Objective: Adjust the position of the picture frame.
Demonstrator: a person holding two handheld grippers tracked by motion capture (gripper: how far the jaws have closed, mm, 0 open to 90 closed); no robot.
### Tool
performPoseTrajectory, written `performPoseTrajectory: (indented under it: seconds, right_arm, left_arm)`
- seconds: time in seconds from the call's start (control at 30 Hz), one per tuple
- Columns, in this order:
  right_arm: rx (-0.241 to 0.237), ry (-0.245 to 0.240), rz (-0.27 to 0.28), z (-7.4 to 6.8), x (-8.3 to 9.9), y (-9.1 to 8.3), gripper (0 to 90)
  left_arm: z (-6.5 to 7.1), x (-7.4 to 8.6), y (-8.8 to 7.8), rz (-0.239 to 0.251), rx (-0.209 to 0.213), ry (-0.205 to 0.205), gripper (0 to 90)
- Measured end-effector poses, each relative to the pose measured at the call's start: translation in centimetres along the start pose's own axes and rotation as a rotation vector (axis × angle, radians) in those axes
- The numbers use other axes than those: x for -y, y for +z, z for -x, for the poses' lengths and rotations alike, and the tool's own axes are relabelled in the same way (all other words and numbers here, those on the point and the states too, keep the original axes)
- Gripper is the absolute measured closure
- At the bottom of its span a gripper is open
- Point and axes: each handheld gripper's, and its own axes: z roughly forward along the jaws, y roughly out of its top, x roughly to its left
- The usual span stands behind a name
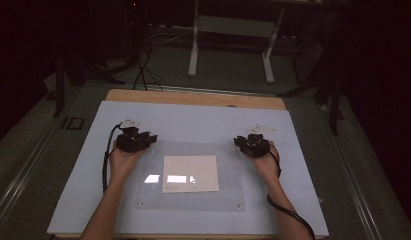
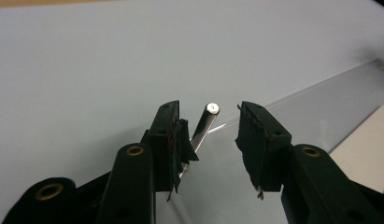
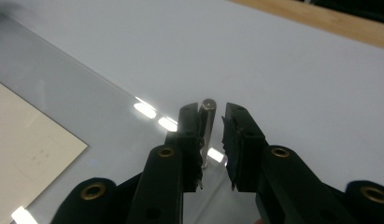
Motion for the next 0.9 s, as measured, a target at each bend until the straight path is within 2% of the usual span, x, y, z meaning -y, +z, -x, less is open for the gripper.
performPoseTrajectory:
  seconds: [0.1,0.17,0.27,0.4,0.5,0.7,0.8,0.9]
  right_arm:
    - [0.013,-0.007,0.023,-0.17,-0.07,-0.08,78.1]
    - [0.004,-0.004,0.024,-0.21,-0.22,0.06,81.8]
    - [-0.011,0.019,0.026,-0.16,-0.34,0.32,84.8]
    - [-0.03,0.051,0.033,0.06,-0.16,0.25,84.7]
    - [-0.035,0.06,0.035,0.12,-0.14,0.3,84.7]
    - [-0.038,0.064,0.036,0.16,-0.12,0.32,84.6]
    - [-0.038,0.064,0.036,0.17,-0.12,0.32,84.6]
    - [-0.038,0.066,0.035,0.17,-0.13,0.33,84.6]
  left_arm:
    - [-0.07,0.15,-0.22,0.023,0.003,0.012,62.9]
    - [0.02,0.16,-0.27,0.037,-0.026,0.028,65.1]
    - [0.17,0.16,-0.21,0.057,-0.031,0.038,66.0]
    - [0.28,0.32,0.03,0.055,-0.043,0.059,73.6]
    - [0.16,0.45,0.04,0.056,-0.038,0.045,81.3]
    - [0.08,0.78,0.19,0.057,-0.04,0.051,76.9]
    - [0.03,0.85,0.23,0.063,-0.033,0.046,81.6]
    - [0.0,0.88,0.21,0.067,-0.032,0.045,82.6]
